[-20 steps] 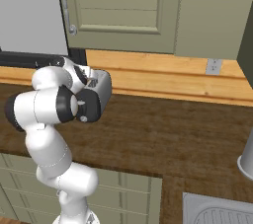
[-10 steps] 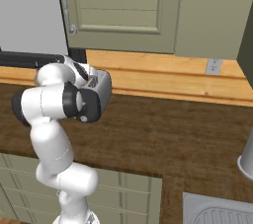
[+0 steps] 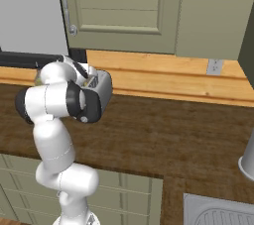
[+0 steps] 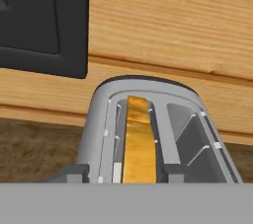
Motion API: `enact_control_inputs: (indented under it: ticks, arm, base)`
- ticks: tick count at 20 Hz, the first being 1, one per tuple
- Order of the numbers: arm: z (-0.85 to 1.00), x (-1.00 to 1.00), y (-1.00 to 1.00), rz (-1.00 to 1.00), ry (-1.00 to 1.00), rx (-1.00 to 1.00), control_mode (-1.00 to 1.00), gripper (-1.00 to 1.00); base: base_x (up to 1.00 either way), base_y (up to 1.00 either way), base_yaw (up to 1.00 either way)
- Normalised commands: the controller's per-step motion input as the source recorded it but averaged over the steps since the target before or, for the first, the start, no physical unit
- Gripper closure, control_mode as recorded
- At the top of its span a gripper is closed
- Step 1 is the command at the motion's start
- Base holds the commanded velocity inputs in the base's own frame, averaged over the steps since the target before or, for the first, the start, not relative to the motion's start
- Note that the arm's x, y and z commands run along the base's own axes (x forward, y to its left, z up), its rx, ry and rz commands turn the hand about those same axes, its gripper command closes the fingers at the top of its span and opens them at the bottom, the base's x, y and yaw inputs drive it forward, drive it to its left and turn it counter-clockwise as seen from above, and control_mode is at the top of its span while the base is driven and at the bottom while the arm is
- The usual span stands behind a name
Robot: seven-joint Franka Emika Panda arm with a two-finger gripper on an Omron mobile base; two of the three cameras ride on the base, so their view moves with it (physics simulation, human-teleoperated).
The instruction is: Start the toaster. Once the lever pops up, take the bread to the plate on the dining counter.
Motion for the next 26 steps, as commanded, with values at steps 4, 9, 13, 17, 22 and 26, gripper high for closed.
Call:
enact_control_inputs:
  ticks: [4,9,13,17,22,26]
  arm:
    - [-0.09,0.00,0.00,0.00,0.00,0.00,-1.00,1.00]
    - [0.01,0.00,0.00,0.00,-0.01,0.00,-1.00,1.00]
    - [0.35,0.00,0.00,0.00,-0.11,0.00,-1.00,1.00]
    - [0.67,-0.01,0.00,0.00,-0.24,0.00,-1.00,1.00]
    - [0.41,-0.31,0.10,0.03,-0.24,0.00,-1.00,1.00]
    - [0.14,-0.68,0.26,0.06,-0.18,0.00,-1.00,1.00]
  base:
    - [0.00,0.00,0.00]
    - [0.00,0.00,0.00]
    - [0.00,0.00,0.00]
    - [0.00,0.00,0.00]
    - [0.00,0.00,0.00]
    - [0.00,0.00,0.00]
